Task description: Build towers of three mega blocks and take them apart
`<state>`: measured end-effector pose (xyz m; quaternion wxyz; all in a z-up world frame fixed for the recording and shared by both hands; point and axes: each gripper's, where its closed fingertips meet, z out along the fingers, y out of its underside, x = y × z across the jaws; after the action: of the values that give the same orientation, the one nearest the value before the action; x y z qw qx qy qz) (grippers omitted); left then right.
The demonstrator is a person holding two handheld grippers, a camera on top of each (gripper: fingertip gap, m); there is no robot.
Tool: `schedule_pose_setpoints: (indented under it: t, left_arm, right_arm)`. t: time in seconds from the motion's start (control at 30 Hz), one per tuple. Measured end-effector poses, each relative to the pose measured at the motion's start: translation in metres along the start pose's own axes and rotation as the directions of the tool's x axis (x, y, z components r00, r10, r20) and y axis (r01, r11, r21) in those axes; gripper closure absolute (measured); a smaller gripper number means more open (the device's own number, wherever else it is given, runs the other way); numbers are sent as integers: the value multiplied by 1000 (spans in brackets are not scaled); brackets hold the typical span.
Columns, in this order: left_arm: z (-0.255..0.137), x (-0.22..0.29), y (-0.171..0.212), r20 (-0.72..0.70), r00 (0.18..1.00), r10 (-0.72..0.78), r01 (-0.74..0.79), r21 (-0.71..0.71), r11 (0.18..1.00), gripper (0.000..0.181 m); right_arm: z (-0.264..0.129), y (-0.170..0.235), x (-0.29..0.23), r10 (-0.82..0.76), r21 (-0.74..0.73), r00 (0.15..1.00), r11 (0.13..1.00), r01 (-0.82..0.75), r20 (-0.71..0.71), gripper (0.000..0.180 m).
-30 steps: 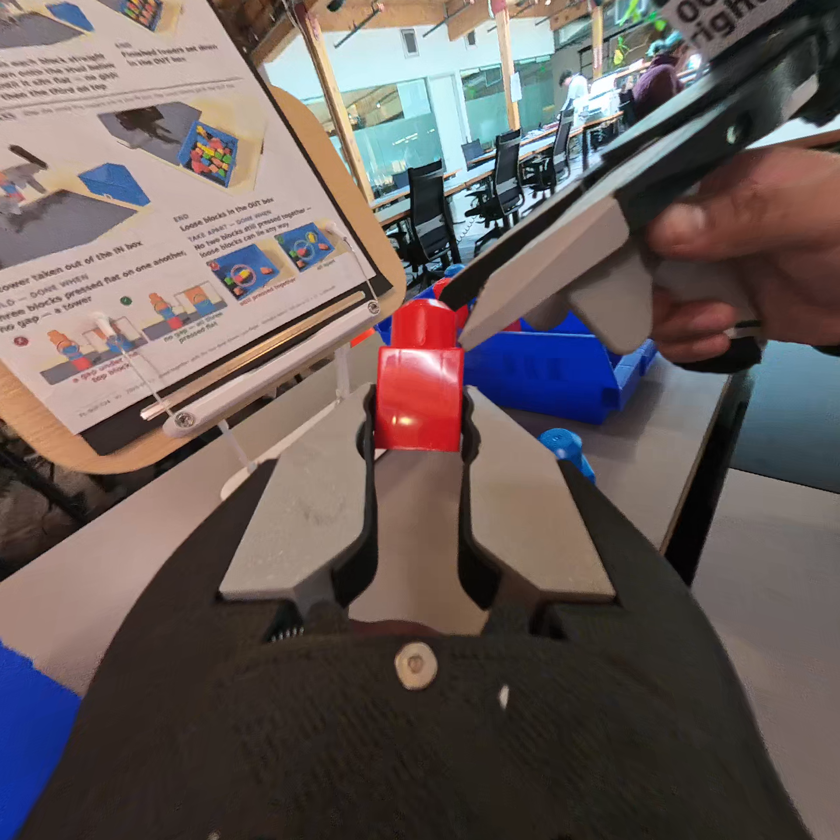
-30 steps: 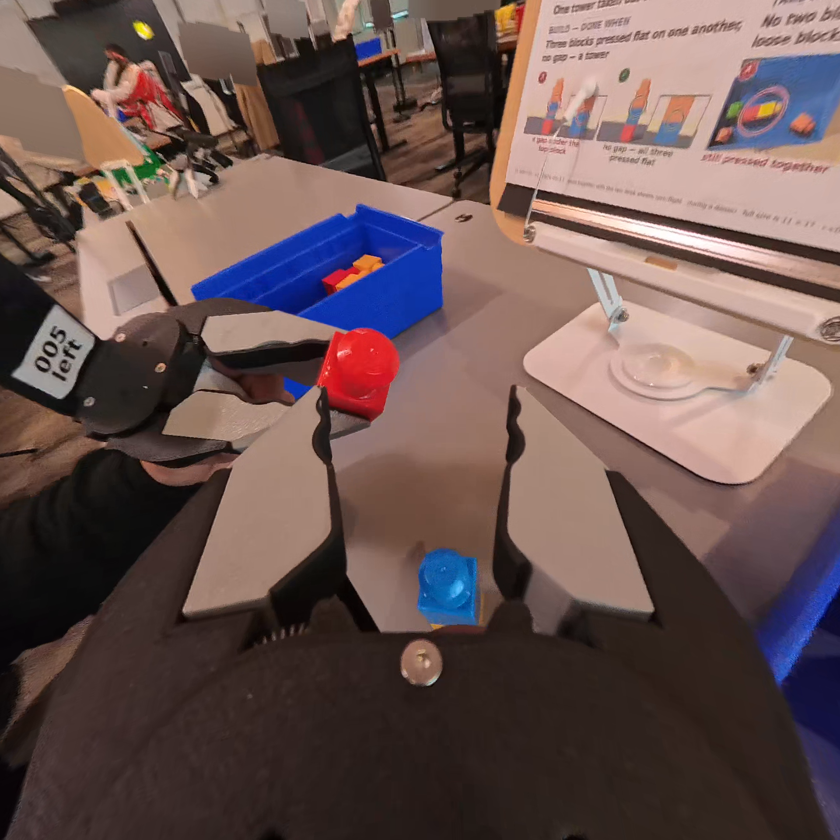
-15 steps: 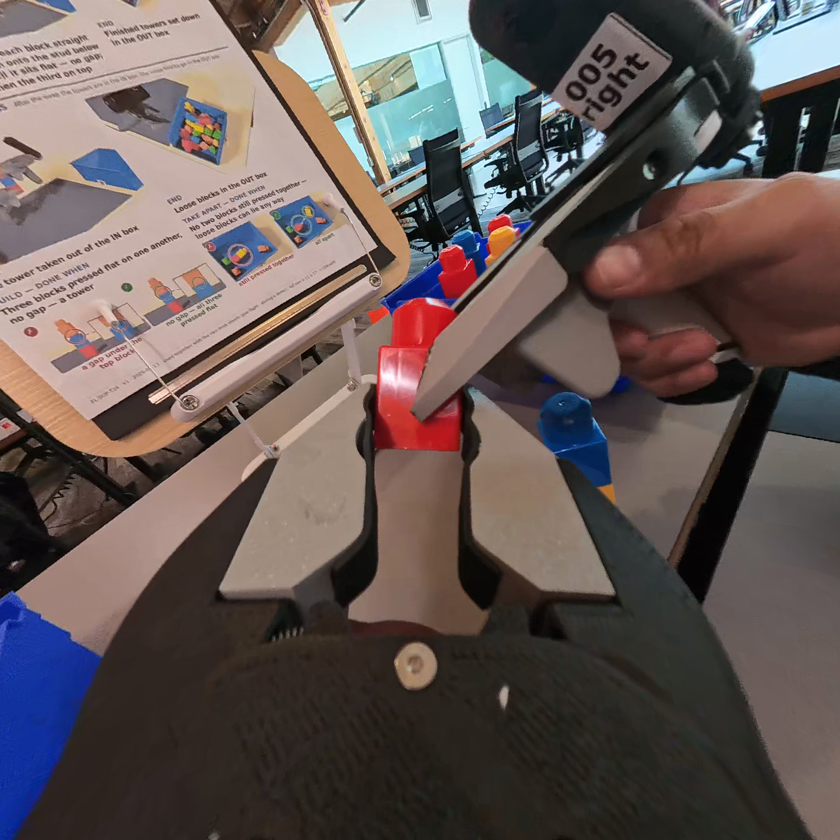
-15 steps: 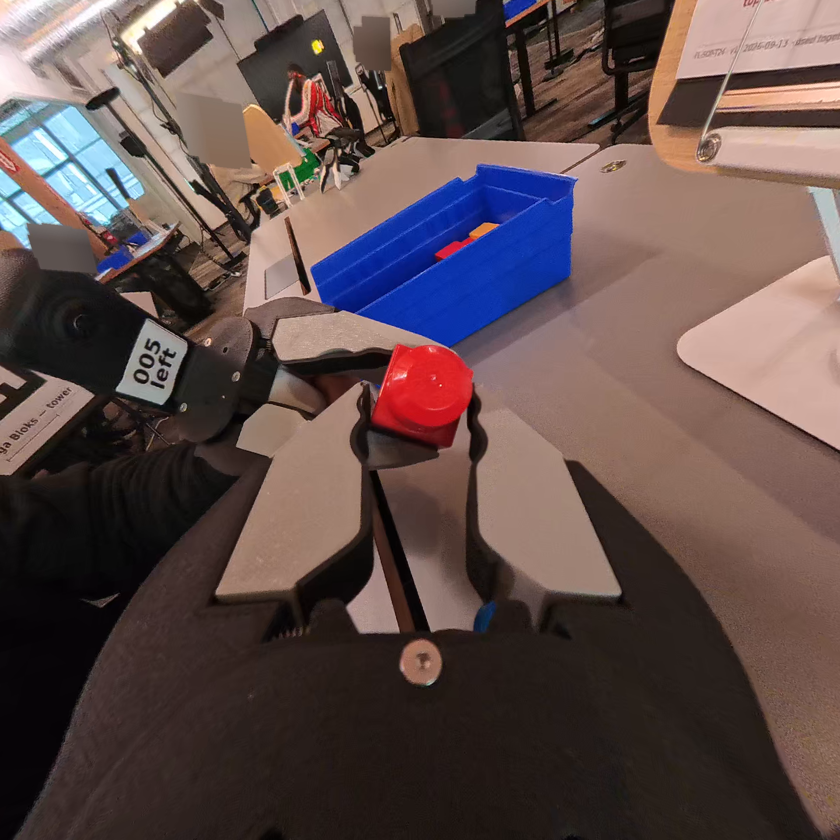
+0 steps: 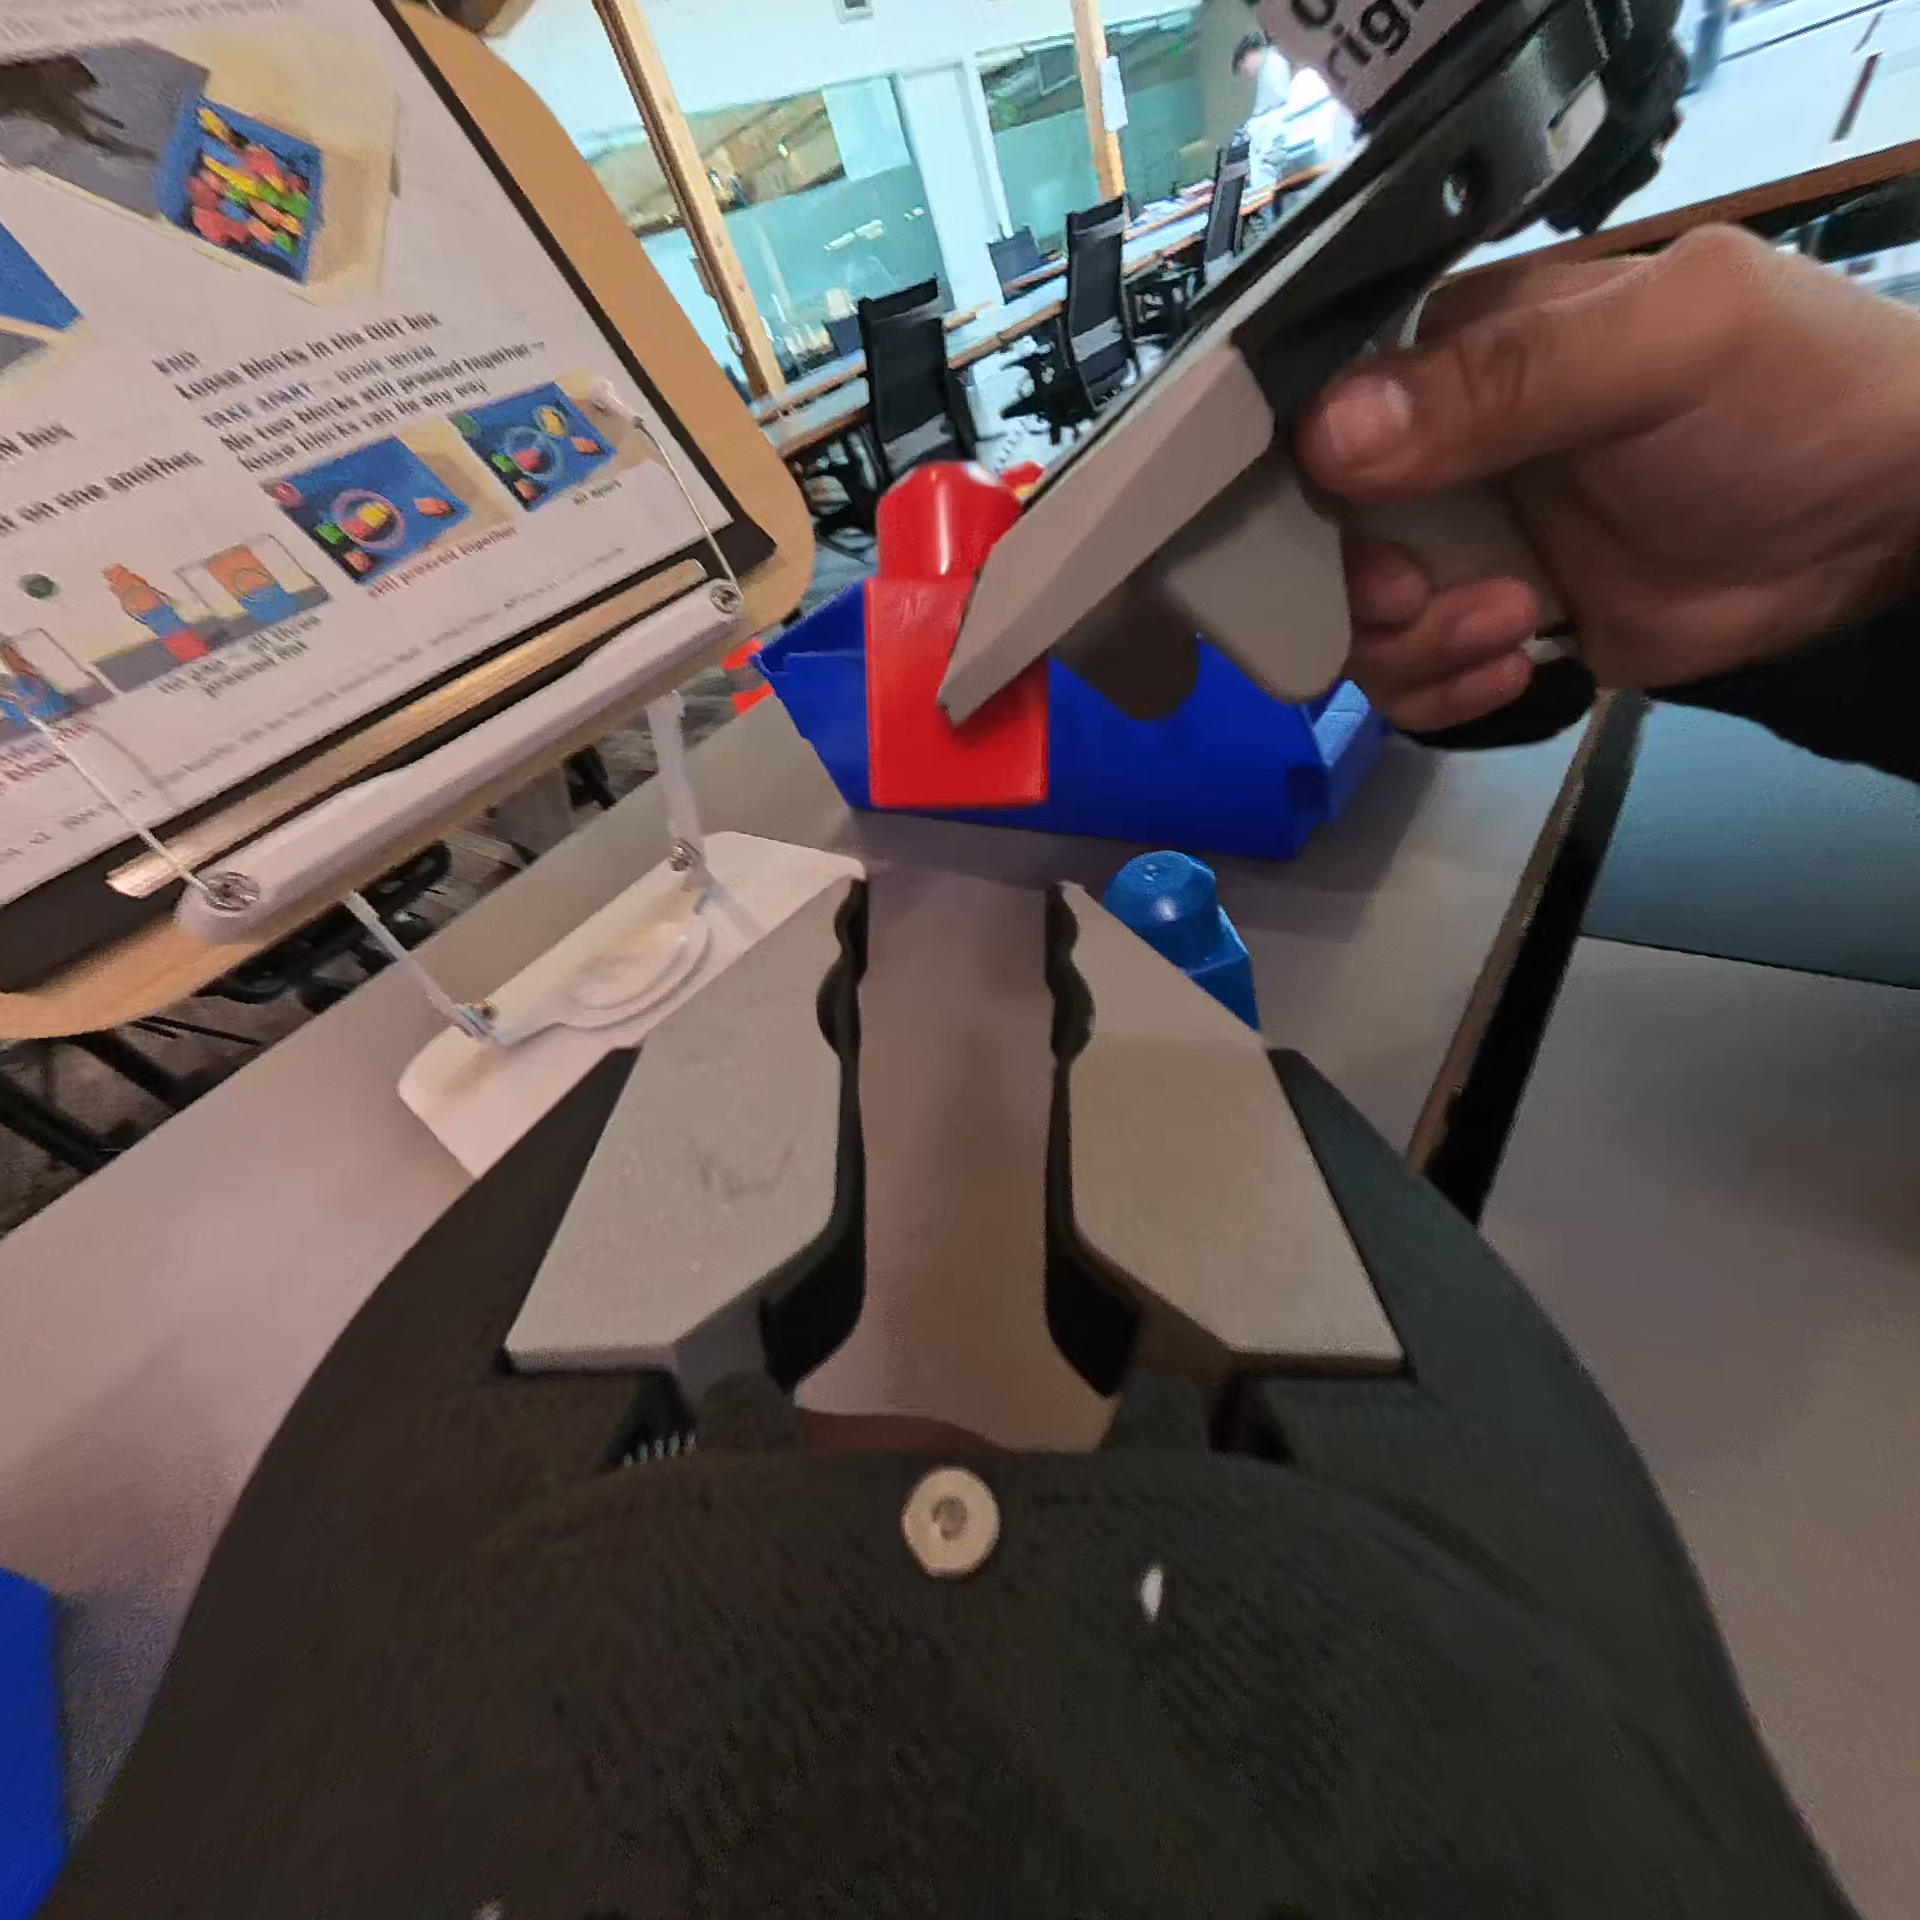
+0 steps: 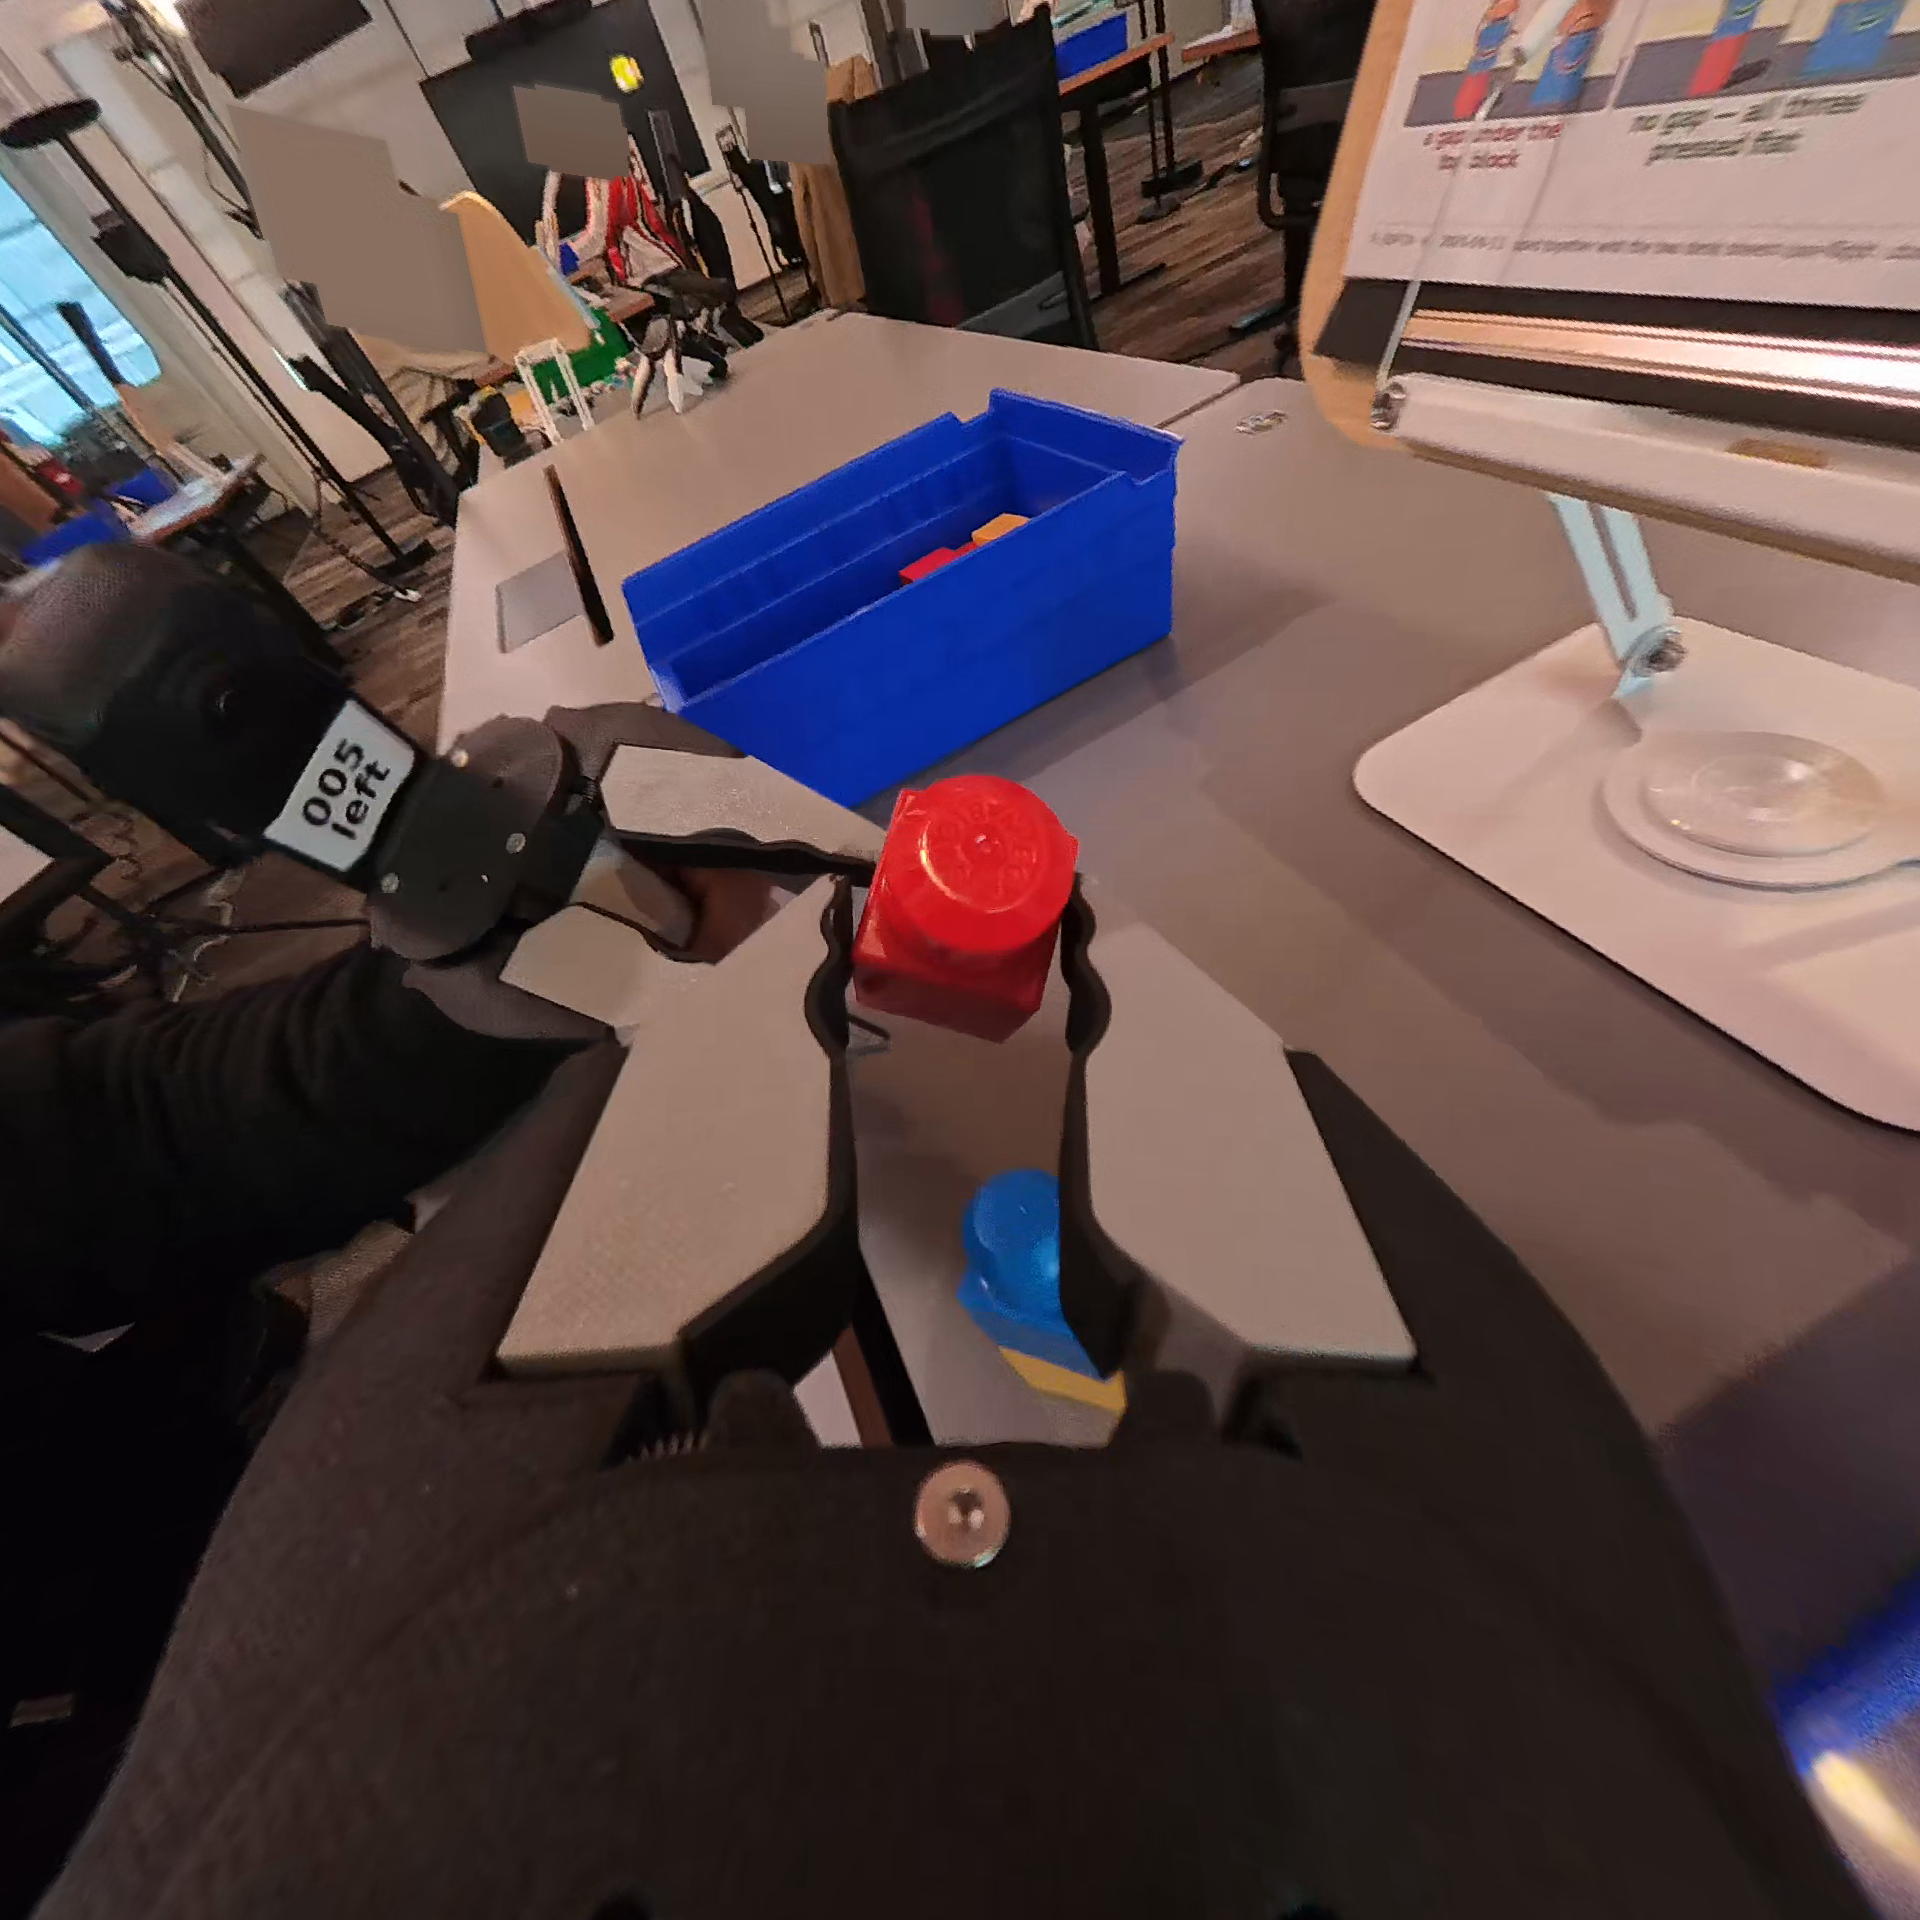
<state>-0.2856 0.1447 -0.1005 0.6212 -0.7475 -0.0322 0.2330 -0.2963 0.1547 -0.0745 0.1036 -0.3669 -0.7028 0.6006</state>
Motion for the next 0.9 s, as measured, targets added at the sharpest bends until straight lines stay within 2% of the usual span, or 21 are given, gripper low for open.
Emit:
schedule_pose_setpoints:
  t: [0.2,0.37,0.5,0.67,0.83,0.9]
  left_arm:
    - [11,14,29,-86,996,-24,12,-131,991,136]
    - [14,42,33,-212,973,-87,52,-168,984,130]
    - [26,52,41,-214,972,-93,47,-211,976,127]
    - [42,56,61,-204,979,-9,-52,-291,955,121]
    - [51,62,79,-247,961,-127,28,-366,930,122]
    - [54,66,72,-263,947,-184,84,-349,933,122]
  right_arm:
    - [-24,13,12,-92,-122,994,989,84,-65,142]
    - [-29,20,7,-192,-200,978,964,173,-77,142]
    - [-27,19,2,-200,-198,977,963,182,-76,143]
    - [-28,17,-3,-223,-200,972,958,206,-69,143]
    - [-31,12,-2,-203,-172,976,967,187,-81,143]
    - [-32,11,-2,-193,-160,978,971,178,-81,143]
